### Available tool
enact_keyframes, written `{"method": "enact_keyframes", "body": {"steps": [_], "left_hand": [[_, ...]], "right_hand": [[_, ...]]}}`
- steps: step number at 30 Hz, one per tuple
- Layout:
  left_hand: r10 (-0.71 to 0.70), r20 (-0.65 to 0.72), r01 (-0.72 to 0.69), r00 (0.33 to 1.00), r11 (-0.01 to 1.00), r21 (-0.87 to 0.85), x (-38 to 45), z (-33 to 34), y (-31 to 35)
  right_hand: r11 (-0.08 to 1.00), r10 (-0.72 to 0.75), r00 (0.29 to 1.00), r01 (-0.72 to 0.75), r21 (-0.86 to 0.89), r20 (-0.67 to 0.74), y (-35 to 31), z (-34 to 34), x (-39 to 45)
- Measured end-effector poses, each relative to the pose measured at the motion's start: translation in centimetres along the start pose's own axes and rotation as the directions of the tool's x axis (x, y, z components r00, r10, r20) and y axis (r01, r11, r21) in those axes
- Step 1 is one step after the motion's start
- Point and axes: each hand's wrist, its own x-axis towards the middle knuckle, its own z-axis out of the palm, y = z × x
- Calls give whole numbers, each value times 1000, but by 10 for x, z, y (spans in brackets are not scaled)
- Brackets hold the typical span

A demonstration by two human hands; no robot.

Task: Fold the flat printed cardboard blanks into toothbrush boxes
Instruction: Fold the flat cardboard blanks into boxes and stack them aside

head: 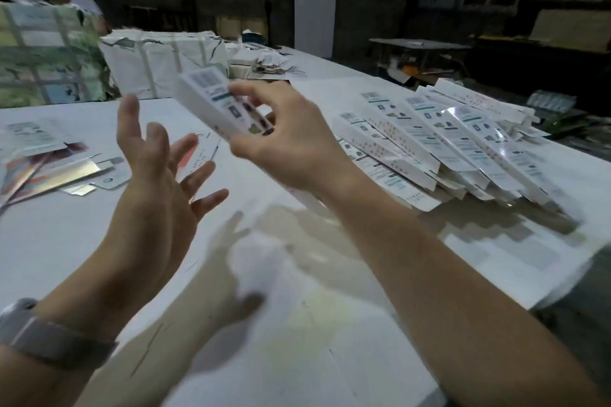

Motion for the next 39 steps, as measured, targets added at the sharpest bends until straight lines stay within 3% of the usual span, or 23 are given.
{"method": "enact_keyframes", "body": {"steps": [2,4,8,10,14,16,18,20,22,24,25,27,28,31,35,39], "left_hand": [[-8,-34,9,999,999,38,-1,-1,-3],[-34,-41,36,999,998,54,-2,-4,-6],[-74,-9,75,997,992,103,-3,-2,-15],[-94,-9,94,996,987,130,-2,-2,-19],[-41,-11,42,999,947,318,3,-16,-20],[34,-9,-23,999,832,554,5,-29,-16],[99,46,-92,994,534,841,9,-47,-9],[122,43,-66,992,192,979,19,-77,1],[59,-213,213,975,2,977,26,-114,19],[-37,-518,513,855,-94,853,22,-148,35],[-76,-594,578,801,-162,800,15,-160,38],[-94,-632,573,769,-335,748,-1,-171,37],[-82,-621,551,780,-379,743,-6,-170,35],[-42,-546,499,837,-351,792,-6,-155,31],[44,-429,408,902,-407,817,-3,-134,25],[48,-302,296,952,-392,871,-3,-128,21]], "right_hand": [[976,0,975,-48,-212,-220,11,-34,10],[873,19,927,-198,-447,-374,29,-72,14],[652,268,850,-507,-564,-453,62,-110,15],[673,293,855,-502,-544,-427,67,-106,17],[850,128,927,-285,-443,-351,61,-82,21],[955,111,950,-183,-235,-290,51,-62,22],[982,176,971,-162,94,-164,38,-39,19],[872,242,969,-244,424,58,25,-17,12],[742,240,939,-341,577,246,15,2,6],[676,205,919,-382,630,338,10,18,-1],[657,181,913,-390,646,366,8,24,-4],[658,142,900,-397,640,413,5,36,-11],[677,129,891,-400,618,435,4,42,-15],[721,119,868,-409,560,482,3,54,-23],[723,87,869,-391,569,487,7,61,-26],[722,55,880,-361,590,472,9,63,-25]]}}
